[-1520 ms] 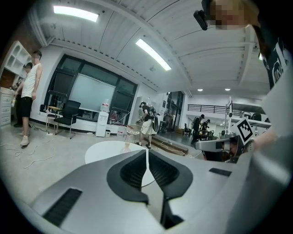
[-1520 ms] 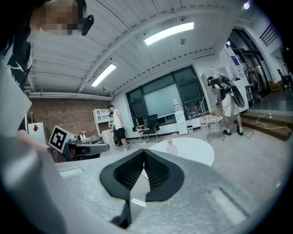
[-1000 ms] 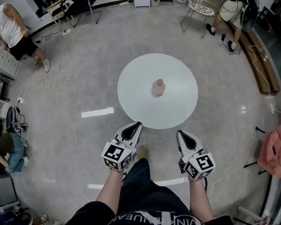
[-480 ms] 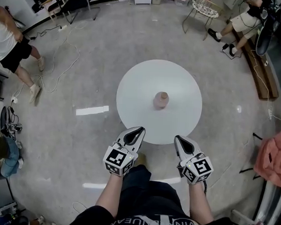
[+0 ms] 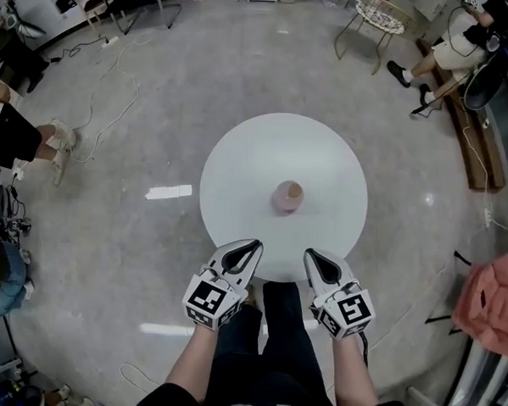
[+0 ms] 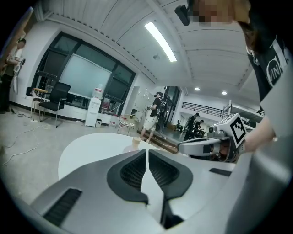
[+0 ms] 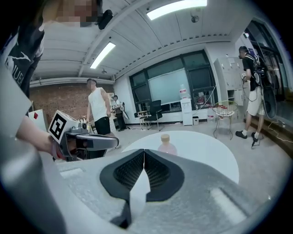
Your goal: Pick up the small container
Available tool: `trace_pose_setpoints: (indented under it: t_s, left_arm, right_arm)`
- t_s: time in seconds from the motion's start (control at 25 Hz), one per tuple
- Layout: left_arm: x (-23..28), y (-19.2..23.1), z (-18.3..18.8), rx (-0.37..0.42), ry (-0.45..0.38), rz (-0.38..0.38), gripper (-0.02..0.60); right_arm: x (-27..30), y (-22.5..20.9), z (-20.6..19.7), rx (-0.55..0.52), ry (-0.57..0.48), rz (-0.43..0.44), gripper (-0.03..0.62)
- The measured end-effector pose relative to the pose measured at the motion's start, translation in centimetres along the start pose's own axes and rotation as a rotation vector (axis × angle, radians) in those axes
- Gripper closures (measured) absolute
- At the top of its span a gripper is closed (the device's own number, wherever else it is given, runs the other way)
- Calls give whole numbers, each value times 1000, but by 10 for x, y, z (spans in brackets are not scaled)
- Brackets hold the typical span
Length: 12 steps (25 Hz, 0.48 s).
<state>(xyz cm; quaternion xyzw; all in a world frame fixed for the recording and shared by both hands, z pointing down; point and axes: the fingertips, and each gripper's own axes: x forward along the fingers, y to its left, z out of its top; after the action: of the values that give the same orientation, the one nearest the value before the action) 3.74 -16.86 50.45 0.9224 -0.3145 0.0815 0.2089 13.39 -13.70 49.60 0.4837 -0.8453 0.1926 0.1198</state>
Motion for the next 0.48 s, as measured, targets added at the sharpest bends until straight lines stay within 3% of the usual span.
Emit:
trace_pose_setpoints:
  t_s: [0.48]
  left_arm:
    - [41,17,-2,-18,-14,79,561]
  right_arm:
    - [46,-31,1,-114,60,116,588]
